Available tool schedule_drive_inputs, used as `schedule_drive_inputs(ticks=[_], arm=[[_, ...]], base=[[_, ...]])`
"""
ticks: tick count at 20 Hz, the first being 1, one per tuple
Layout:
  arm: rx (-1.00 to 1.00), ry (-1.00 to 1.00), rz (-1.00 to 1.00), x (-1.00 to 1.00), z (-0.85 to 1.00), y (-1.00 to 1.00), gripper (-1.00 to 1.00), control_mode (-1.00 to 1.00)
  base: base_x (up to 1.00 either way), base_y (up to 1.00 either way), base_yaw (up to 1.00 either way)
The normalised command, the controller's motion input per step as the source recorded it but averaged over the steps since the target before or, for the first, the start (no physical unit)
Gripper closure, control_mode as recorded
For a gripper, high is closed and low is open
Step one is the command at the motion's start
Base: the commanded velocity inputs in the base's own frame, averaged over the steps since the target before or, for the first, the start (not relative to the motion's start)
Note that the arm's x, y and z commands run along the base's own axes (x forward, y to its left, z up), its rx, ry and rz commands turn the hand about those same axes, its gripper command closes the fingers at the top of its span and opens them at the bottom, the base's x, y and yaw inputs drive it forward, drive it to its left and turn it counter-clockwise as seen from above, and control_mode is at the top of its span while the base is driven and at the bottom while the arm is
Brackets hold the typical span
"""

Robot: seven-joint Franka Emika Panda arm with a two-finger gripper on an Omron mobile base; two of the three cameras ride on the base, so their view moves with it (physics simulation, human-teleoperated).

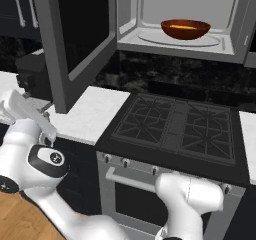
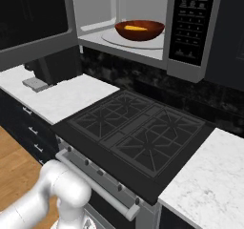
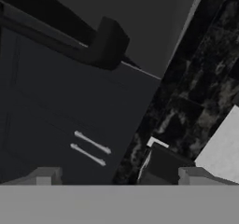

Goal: Pick the corn from the sink and place it in the bowl. Then pick the bowl and place it in the microwave. Then close the microwave door and press the start button.

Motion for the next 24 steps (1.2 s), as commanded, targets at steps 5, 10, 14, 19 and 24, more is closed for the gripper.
schedule_drive_inputs(ticks=[5,10,14,19,24], arm=[[0.19,-0.27,-0.06,0.31,-0.12,-0.23,-1.00,-1.00],[0.30,-0.24,-0.03,0.11,-0.02,-0.45,-1.00,-1.00],[0.42,-0.24,-0.02,-0.21,0.04,-0.73,-1.00,-1.00],[0.46,-0.20,-0.01,-0.14,0.18,-0.96,-1.00,-1.00],[0.43,-0.13,-0.04,-0.06,0.19,-1.00,-1.00,-1.00]], base=[[0.00,0.00,0.00],[0.00,0.00,0.00],[0.00,0.00,0.00],[0.00,0.00,0.00],[0.00,0.00,0.00]])
